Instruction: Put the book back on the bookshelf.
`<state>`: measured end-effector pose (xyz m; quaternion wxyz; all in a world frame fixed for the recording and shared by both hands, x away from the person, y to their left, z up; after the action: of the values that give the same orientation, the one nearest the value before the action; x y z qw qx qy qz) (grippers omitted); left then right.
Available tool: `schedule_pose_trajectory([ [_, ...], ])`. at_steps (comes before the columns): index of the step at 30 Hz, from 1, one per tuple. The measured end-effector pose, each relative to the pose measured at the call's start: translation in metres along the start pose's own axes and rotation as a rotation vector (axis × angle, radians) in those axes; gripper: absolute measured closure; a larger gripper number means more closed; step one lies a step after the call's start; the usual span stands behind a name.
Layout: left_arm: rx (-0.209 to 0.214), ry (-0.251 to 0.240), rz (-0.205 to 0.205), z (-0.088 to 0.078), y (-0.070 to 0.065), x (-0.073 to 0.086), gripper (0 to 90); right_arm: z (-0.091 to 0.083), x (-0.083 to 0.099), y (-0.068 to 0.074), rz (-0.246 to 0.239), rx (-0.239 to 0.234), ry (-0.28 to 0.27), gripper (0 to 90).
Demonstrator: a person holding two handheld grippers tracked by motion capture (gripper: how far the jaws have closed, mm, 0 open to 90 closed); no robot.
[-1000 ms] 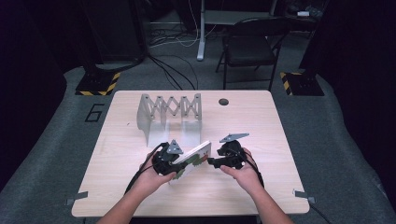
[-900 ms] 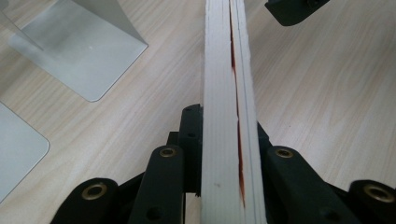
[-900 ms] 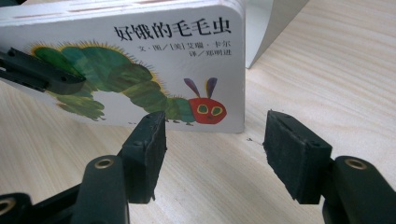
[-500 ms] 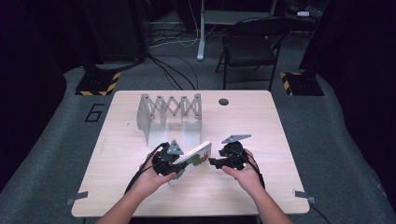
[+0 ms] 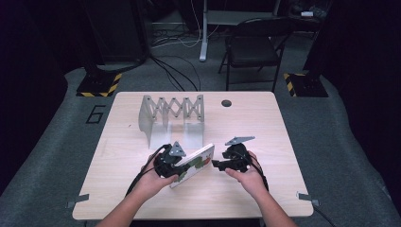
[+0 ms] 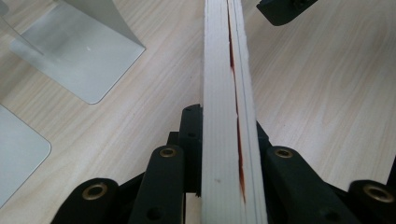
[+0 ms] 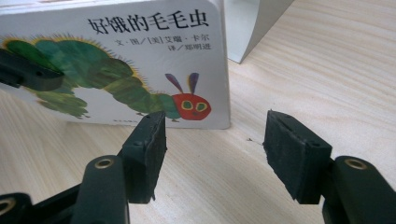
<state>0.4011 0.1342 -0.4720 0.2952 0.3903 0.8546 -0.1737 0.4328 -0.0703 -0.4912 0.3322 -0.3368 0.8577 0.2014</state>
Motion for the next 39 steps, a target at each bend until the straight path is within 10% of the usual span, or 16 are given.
schedule_pose_trajectory([
  [20, -0.044, -0.08, -0.045, -0.071, 0.023, -0.027, 76.0, -0.003, 0.003, -0.006, 0.015, 0.012, -0.01, 38.9],
  [39, -0.079, -0.096, -0.115, -0.101, 0.044, -0.018, 76.0, -0.004, 0.005, -0.005, 0.039, 0.01, 0.014, 38.9],
])
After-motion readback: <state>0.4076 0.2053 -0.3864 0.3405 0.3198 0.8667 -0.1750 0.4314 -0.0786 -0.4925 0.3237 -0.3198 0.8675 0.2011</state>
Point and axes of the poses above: each handheld gripper's, and its own axes: z roughly forward along the jaws, x roughly out of its underside, y roughly to its left, the point moved 5 cm from there along z, roughly forward along the jaws, and after that the axes turned 6 degrees about -z, right-handed, at the moved point
